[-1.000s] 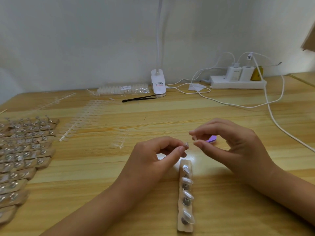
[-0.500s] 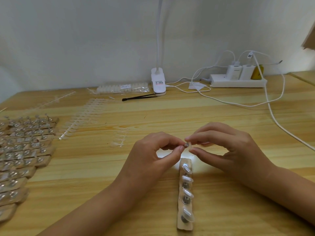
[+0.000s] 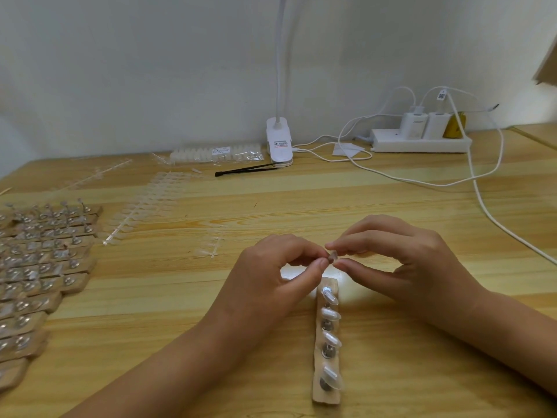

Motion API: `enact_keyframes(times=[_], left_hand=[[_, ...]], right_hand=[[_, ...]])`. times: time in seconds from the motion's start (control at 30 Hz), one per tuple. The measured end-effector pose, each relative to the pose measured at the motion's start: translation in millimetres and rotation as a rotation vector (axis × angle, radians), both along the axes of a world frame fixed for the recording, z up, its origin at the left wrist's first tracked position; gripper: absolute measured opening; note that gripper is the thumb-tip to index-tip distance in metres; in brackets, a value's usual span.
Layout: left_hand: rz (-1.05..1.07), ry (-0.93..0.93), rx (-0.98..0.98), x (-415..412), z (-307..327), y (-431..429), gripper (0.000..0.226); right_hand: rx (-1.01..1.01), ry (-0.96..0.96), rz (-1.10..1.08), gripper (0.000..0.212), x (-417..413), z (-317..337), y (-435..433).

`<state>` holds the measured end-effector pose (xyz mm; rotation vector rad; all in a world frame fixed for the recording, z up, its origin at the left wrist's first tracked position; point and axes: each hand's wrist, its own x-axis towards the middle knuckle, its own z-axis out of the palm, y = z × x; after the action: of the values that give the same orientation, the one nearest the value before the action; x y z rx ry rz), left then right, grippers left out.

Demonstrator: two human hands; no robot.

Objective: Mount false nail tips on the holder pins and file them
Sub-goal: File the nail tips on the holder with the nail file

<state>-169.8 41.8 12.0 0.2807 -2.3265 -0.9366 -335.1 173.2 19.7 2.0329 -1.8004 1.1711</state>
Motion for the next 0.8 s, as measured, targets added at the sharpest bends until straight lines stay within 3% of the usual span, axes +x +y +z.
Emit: enact_keyframes(times=[0.8], left_hand=[[0.002, -0.011, -0.019, 0.2, -0.4, -1.7, 0.011]], right_hand=[[0.0, 0.028, -0.011, 0.023, -0.3, 0.3, 0.6]])
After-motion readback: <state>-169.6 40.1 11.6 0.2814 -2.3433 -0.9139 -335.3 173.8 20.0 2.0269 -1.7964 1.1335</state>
